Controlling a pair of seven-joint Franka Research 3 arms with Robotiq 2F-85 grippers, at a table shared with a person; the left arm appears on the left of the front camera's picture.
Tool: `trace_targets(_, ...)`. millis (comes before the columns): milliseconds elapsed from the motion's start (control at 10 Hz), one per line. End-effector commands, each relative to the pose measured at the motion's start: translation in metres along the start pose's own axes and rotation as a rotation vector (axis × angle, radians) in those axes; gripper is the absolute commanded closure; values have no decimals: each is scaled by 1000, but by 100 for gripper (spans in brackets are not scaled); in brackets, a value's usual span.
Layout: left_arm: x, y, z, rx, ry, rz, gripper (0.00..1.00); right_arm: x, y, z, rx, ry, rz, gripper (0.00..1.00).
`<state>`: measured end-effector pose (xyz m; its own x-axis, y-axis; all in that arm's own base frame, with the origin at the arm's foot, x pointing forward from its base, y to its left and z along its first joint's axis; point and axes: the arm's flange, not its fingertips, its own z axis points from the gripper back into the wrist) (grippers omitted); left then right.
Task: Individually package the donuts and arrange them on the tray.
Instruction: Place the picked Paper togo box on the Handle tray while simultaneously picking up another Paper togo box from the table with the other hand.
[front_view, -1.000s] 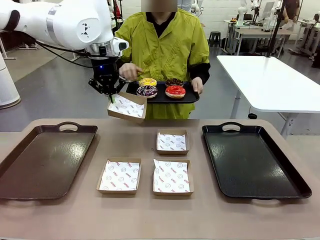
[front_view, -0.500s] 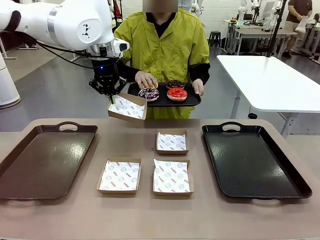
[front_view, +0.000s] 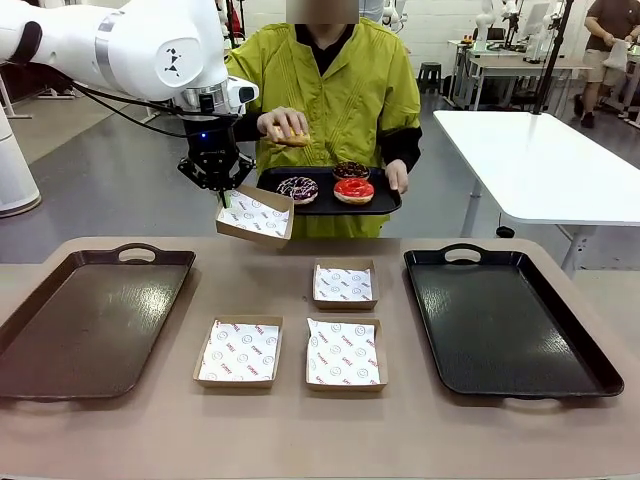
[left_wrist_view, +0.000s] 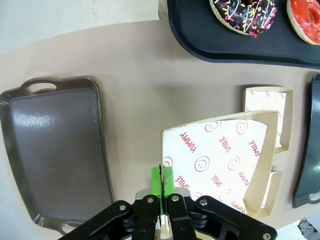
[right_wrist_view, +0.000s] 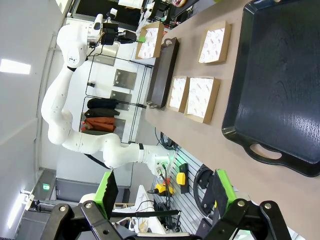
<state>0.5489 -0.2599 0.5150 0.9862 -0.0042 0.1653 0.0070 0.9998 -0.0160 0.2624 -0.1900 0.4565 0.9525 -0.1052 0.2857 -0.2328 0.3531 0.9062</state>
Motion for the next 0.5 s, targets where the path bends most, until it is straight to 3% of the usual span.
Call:
trace_targets(0, 0, 2, 0, -1, -4, -1, 100, 0, -1, 1, 13, -2, 14, 0)
trace_targets(400, 0, 2, 0, -1, -4, -1, 100, 0, -1, 1, 13, -2, 14, 0)
